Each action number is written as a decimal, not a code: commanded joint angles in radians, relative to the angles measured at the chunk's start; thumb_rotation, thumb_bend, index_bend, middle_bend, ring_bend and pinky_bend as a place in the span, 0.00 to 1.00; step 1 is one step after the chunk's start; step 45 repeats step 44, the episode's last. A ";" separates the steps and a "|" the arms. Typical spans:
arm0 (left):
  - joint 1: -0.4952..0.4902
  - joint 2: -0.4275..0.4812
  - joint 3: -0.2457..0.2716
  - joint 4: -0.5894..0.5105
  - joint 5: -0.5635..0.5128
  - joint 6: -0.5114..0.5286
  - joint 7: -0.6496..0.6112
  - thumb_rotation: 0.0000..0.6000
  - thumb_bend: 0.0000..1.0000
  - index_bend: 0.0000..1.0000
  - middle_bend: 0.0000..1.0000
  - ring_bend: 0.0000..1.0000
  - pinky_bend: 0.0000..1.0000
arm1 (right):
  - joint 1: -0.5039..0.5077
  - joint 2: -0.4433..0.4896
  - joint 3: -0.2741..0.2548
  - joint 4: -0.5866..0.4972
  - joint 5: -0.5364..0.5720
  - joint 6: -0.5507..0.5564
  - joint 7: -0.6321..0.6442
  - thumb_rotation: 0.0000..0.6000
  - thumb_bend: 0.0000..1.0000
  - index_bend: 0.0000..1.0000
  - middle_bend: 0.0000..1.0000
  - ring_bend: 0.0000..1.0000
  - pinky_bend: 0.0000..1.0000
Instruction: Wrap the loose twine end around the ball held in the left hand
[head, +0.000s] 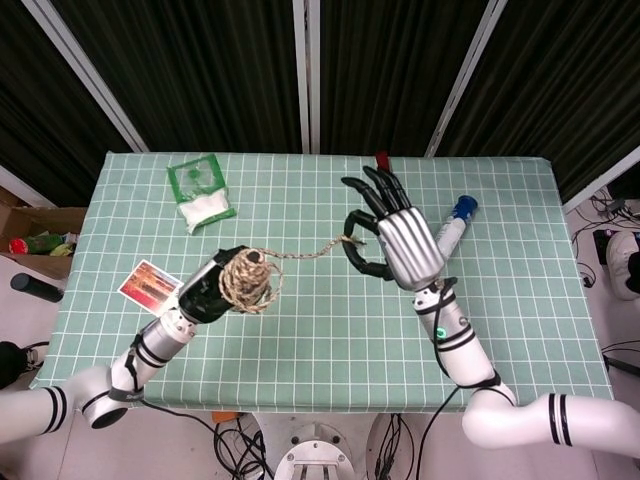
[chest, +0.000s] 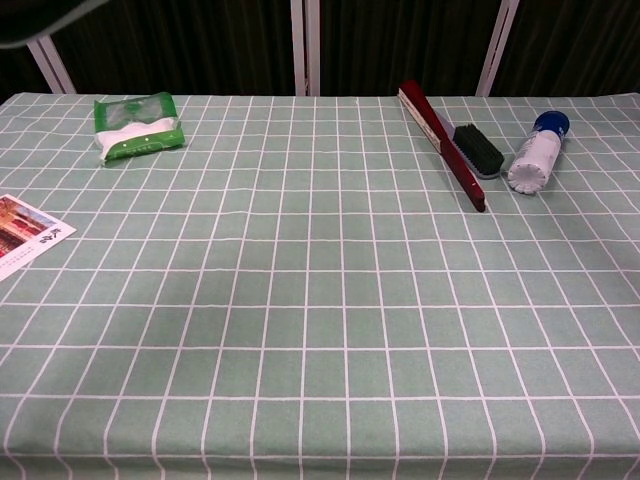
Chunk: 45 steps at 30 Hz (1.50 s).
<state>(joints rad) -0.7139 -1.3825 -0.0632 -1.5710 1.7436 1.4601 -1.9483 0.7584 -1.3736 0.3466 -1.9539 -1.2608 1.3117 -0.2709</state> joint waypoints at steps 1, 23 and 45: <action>0.011 0.016 -0.007 -0.002 -0.059 -0.001 0.004 1.00 0.44 0.80 0.82 0.69 0.82 | -0.063 0.015 -0.065 0.021 -0.075 0.040 0.077 1.00 0.60 1.00 0.17 0.00 0.00; 0.046 0.014 -0.072 -0.066 -0.206 -0.084 0.170 1.00 0.44 0.80 0.82 0.70 0.82 | -0.249 0.051 -0.217 0.070 -0.321 0.168 0.189 1.00 0.62 1.00 0.17 0.00 0.00; 0.091 -0.016 -0.131 -0.170 -0.257 -0.127 0.551 1.00 0.44 0.80 0.82 0.70 0.82 | -0.313 0.051 -0.255 0.091 -0.321 0.119 0.269 1.00 0.15 0.01 0.00 0.00 0.00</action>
